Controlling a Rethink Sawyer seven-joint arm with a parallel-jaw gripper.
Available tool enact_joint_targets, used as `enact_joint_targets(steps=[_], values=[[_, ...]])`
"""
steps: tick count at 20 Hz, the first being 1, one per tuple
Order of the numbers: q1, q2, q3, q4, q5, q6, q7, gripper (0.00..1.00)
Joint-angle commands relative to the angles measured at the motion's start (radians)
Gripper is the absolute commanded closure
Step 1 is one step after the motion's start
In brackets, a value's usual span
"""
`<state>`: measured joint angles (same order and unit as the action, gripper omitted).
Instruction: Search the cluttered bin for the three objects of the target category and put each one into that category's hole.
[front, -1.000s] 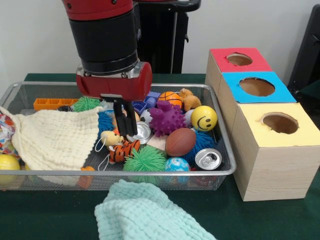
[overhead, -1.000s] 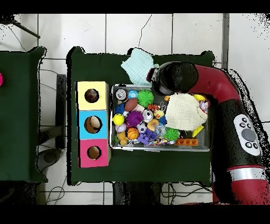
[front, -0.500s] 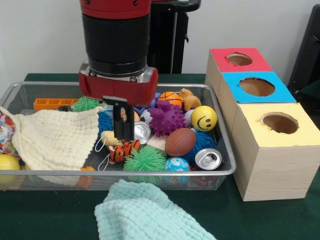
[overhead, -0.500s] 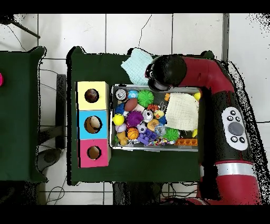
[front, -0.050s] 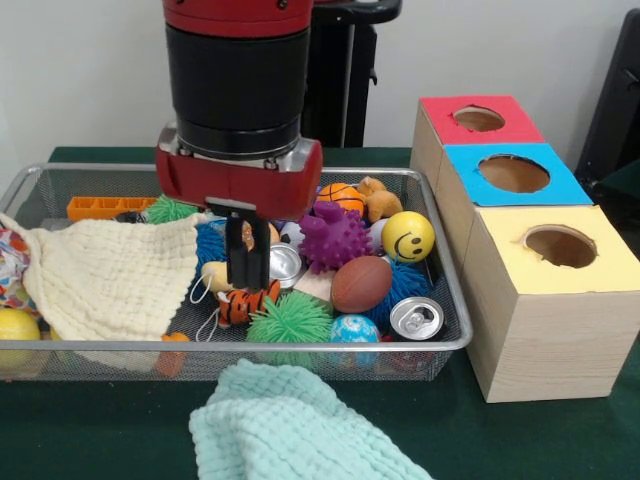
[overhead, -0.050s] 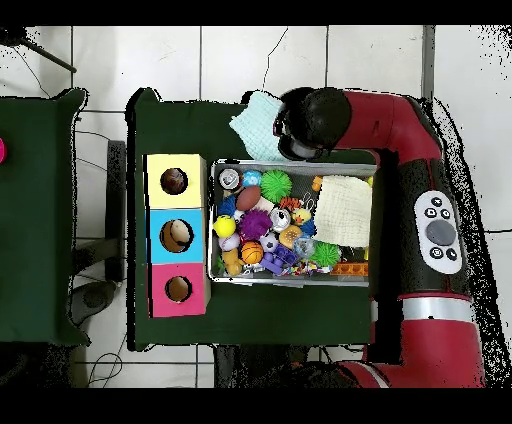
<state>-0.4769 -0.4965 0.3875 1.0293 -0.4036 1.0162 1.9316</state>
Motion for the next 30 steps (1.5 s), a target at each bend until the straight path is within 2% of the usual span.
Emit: enact_joint_targets(steps=[1,4,6,10,14,18,22,27,30], values=[[-0.039,0.076,0.01,-0.042,-0.063,0.095,-0.249,1.0],[-0.051,0.102,0.024,-0.074,-0.056,0.108,-0.271,1.0],[-0.066,0.137,0.038,-0.135,-0.055,0.131,-0.303,1.0],[-0.082,0.167,0.043,-0.191,-0.045,0.171,-0.309,1.0],[-0.109,0.18,0.039,-0.193,-0.036,0.162,-0.302,1.0],[-0.141,0.207,0.049,-0.213,-0.032,0.184,-0.344,1.0],[-0.167,0.169,0.036,-0.15,-0.035,0.15,-0.351,1.0],[-0.192,0.072,0.013,0.007,-0.021,0.106,-0.304,1.0],[-0.199,0.028,0.007,0.073,-0.017,0.091,-0.276,1.0]])
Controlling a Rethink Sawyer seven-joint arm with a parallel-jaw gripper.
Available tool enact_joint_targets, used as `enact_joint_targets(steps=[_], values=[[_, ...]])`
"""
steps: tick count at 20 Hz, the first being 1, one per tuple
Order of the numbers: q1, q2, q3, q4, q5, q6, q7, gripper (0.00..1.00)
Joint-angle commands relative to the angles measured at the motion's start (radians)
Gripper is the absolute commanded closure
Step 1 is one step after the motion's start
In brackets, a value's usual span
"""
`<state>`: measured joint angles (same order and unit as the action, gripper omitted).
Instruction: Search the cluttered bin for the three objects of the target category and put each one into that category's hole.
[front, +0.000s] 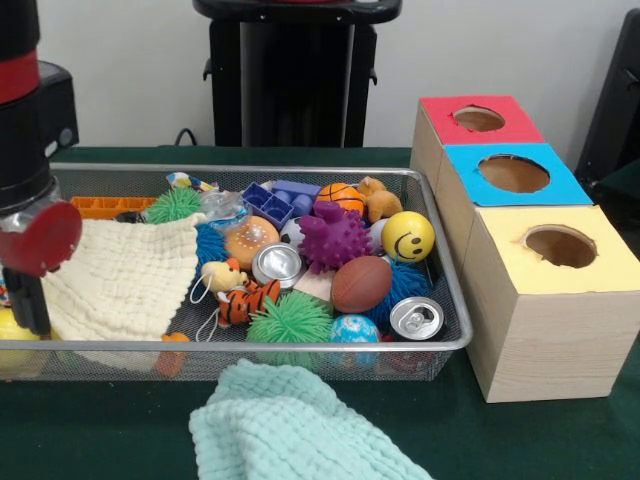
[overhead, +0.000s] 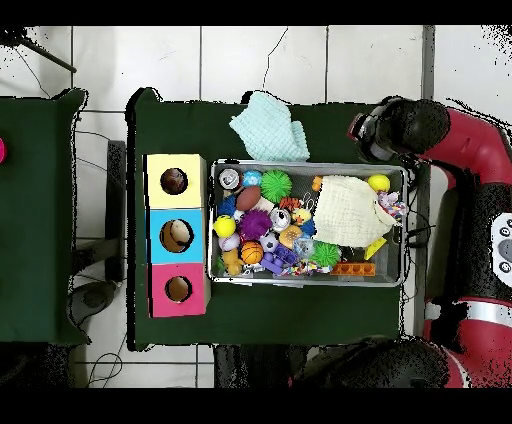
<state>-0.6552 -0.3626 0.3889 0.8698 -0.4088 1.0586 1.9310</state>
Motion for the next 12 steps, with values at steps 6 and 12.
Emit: enact_joint_targets(steps=[6,12], values=[[-0.025,-0.162,0.0,0.325,-0.019,0.021,-0.216,1.0],[-0.021,-0.173,0.0,0.364,-0.026,0.004,-0.172,1.0]])
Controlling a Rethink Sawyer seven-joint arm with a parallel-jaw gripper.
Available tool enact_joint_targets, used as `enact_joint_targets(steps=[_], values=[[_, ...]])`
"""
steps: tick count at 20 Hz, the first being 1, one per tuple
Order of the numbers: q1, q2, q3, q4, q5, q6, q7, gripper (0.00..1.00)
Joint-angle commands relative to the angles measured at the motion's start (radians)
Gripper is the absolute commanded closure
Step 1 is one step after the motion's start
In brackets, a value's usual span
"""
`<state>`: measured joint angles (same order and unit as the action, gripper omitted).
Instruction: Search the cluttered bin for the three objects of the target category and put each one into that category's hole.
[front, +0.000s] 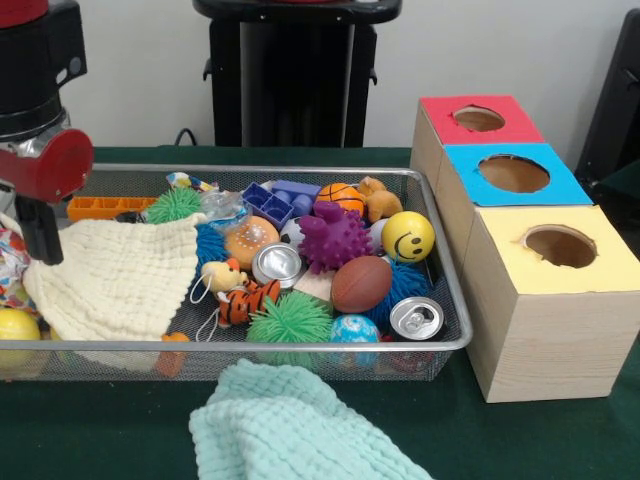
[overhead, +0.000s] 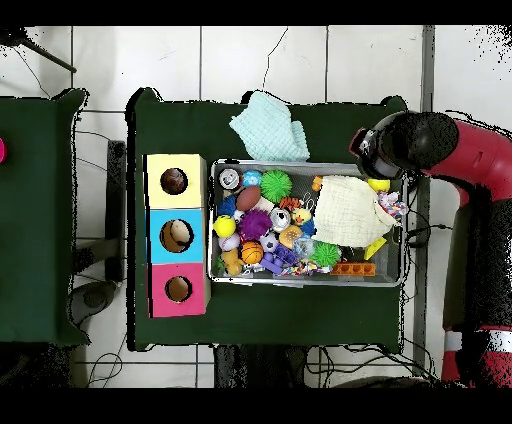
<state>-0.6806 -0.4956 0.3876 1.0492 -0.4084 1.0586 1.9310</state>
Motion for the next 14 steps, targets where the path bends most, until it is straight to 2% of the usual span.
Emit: enact_joint_targets(steps=[1,6,14], values=[[0.005,-0.04,0.003,0.193,-0.028,-0.006,-0.166,1.0],[0.005,-0.02,0.012,0.208,-0.037,-0.05,-0.149,1.0],[-0.018,0.07,0.035,0.155,-0.061,-0.112,-0.189,1.0]])
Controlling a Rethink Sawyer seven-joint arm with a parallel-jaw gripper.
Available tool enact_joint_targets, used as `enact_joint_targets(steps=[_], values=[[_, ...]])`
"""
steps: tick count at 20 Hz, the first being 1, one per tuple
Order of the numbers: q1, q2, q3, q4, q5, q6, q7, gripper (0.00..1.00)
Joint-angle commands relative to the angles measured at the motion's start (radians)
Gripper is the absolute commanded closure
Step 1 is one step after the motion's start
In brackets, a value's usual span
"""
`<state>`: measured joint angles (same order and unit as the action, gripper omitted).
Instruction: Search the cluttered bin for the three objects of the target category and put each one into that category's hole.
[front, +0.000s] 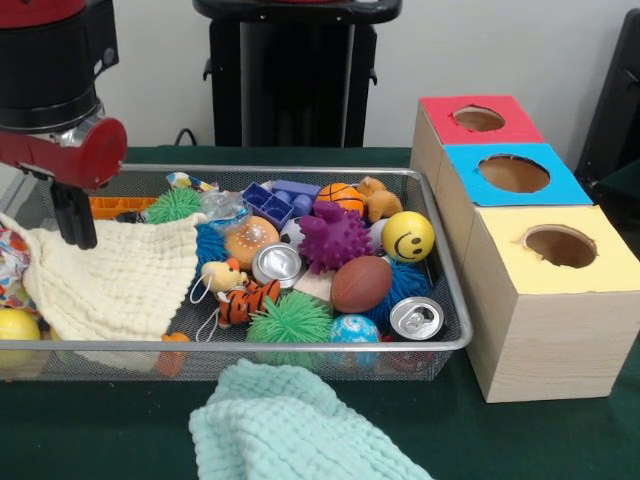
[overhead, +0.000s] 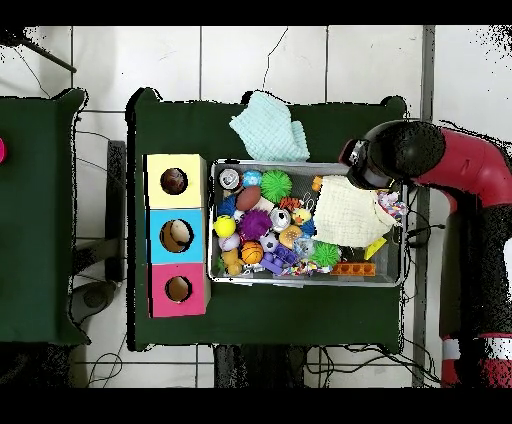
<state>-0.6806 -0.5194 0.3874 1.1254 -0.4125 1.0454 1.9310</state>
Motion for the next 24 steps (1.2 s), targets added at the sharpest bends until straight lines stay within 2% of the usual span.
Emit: enact_joint_targets(steps=[1,15,18,24], values=[[-0.019,0.102,0.037,0.074,-0.058,-0.104,-0.192,1.0],[-0.008,0.198,0.016,0.035,-0.073,-0.167,-0.169,1.0],[-0.002,0.209,0.003,0.033,-0.071,-0.172,-0.138,1.0],[-0.004,0.211,0.004,0.04,-0.073,-0.183,-0.145,1.0]])
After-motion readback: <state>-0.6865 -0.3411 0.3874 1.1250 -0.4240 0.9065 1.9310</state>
